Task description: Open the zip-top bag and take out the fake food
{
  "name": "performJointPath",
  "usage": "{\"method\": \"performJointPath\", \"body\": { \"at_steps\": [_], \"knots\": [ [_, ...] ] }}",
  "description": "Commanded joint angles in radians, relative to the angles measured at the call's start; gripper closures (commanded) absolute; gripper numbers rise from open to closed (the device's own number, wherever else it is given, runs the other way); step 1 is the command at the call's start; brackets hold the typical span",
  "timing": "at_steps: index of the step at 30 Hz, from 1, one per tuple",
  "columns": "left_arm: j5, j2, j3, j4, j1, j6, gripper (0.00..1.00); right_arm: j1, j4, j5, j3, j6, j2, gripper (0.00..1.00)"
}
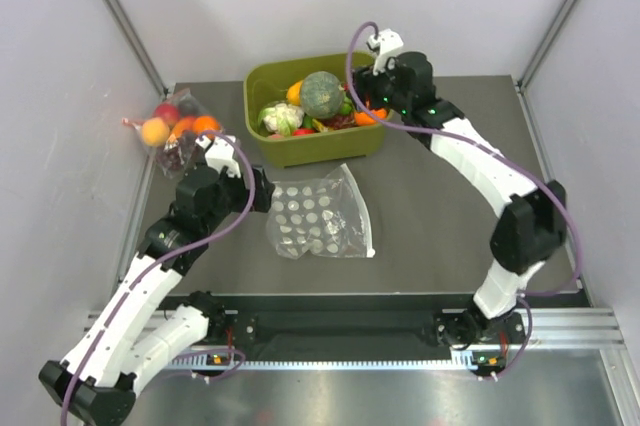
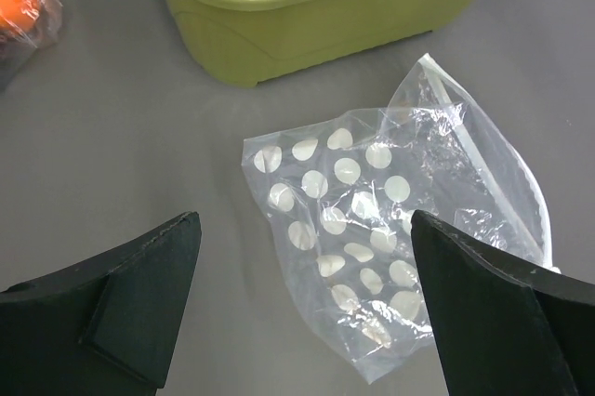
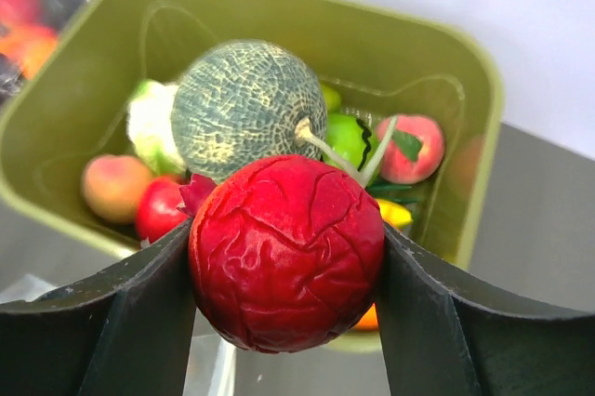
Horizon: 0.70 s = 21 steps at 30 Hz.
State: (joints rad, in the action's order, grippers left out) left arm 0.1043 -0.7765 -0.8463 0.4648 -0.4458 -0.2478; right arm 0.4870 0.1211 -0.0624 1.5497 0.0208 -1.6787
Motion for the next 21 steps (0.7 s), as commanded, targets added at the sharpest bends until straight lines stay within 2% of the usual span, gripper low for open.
{"method": "performJointPath", "body": {
  "at_steps": [1, 7, 9, 10, 11, 15, 16, 17, 18, 21],
  "knots": [
    [0.001, 0.072, 0.047, -0.049, 0.004, 0.054, 0.01, -0.016, 0.038, -0.022, 0.157, -0.012, -0.123, 0.66],
    [0.015, 0.073, 0.075, -0.049, 0.006, 0.050, 0.01, -0.039, 0.072, -0.019, 0.309, 0.021, -0.312, 0.62],
    [0.002, 0.046, 0.067, -0.034, 0.007, 0.045, 0.01, -0.039, 0.071, -0.028, 0.311, 0.031, -0.343, 0.58],
    [0.002, 0.039, 0.064, -0.031, 0.007, 0.044, 0.01, -0.041, 0.066, -0.024, 0.308, 0.037, -0.348, 0.54],
    [0.002, 0.033, 0.061, -0.028, 0.006, 0.044, 0.01, -0.039, 0.061, -0.020, 0.300, 0.045, -0.351, 0.45],
    [-0.009, 0.034, 0.065, -0.028, 0.006, 0.042, 0.01, -0.039, 0.048, 0.009, 0.274, 0.045, -0.363, 0.20],
    [-0.009, 0.039, 0.067, -0.031, 0.006, 0.042, 0.01, -0.039, 0.043, 0.021, 0.267, 0.045, -0.362, 0.18],
    [-0.009, 0.040, 0.069, -0.032, 0.006, 0.044, 0.01, -0.039, 0.038, 0.026, 0.259, 0.041, -0.360, 0.06],
    [-0.008, 0.042, 0.070, -0.032, 0.007, 0.044, 0.01, -0.039, 0.034, 0.029, 0.251, 0.038, -0.349, 0.01],
    [-0.006, 0.042, 0.070, -0.031, 0.009, 0.047, 0.01, -0.038, 0.006, 0.029, 0.224, 0.028, -0.313, 0.00]
  ]
}}
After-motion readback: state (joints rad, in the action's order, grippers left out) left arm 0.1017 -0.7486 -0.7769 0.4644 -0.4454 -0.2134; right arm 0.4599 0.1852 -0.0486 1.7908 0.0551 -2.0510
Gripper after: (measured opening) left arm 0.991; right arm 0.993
